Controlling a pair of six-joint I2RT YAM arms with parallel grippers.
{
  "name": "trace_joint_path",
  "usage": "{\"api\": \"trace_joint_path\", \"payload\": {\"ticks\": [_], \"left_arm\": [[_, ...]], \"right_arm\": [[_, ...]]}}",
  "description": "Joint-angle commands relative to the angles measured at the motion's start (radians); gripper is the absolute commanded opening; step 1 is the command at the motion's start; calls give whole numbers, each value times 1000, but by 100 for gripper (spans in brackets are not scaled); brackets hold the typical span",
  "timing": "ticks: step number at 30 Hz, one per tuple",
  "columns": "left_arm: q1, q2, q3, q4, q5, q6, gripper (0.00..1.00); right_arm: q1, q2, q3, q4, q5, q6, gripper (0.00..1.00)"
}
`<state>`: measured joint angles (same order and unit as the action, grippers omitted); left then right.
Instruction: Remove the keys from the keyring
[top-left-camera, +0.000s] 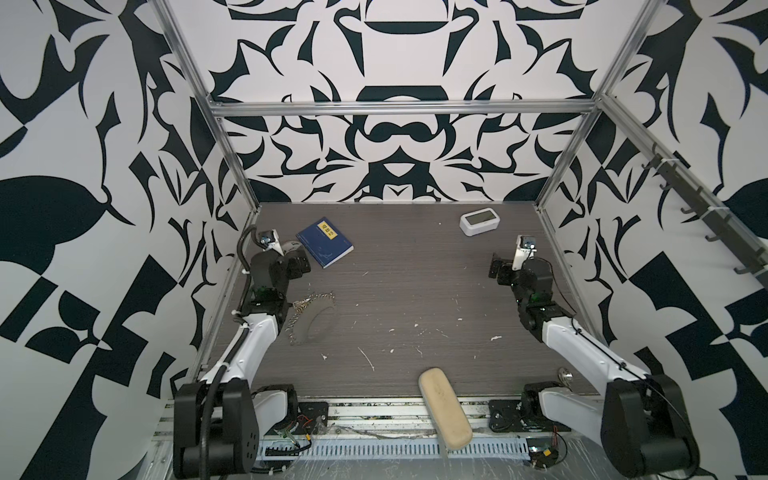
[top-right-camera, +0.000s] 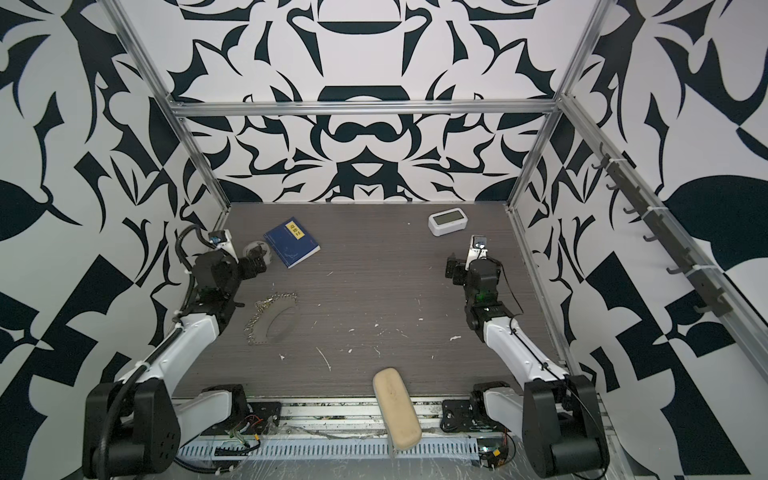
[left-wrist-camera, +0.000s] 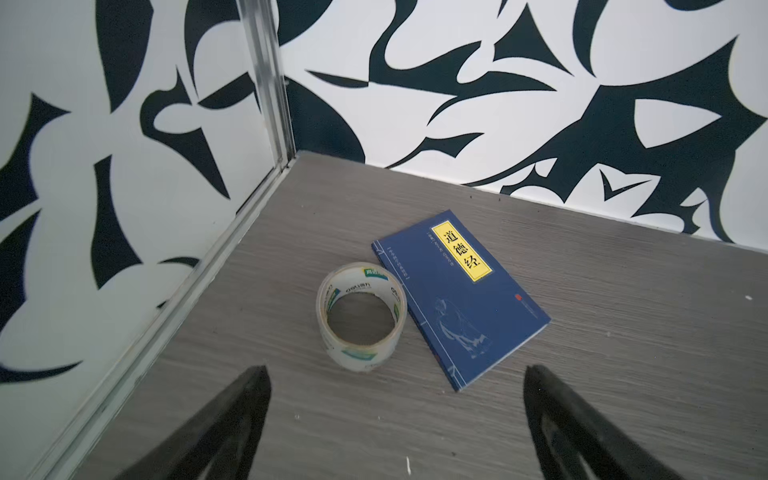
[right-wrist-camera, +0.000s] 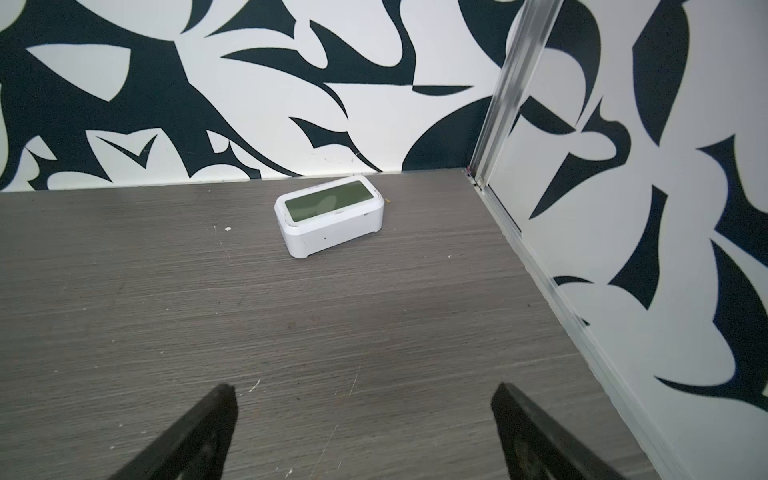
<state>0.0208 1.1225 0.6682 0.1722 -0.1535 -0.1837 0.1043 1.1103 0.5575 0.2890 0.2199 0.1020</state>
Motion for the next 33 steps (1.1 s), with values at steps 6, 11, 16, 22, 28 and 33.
{"api": "trace_joint_path", "payload": {"ticks": [6,11,16,22,28,33], "left_arm": [[-4,56,195,-736,14,-274,98],[18,128,177,-739,98,-373,88],[36,243,199,-775,81,-391,75],[164,314,141,-670,199,-429,59],[182,370,176,-657,253,-416,50],[182,405,187,-647,271,-412,48]], "right_arm": [[24,62,201,-444,-196,222,100],[83,135,260,-446,-220,250,100],[124,198,307,-465,-217,242,100],[141,228,325,-467,-223,252,100],[145,240,340,-469,-226,241,100],[147,252,353,-472,-237,241,100]]}}
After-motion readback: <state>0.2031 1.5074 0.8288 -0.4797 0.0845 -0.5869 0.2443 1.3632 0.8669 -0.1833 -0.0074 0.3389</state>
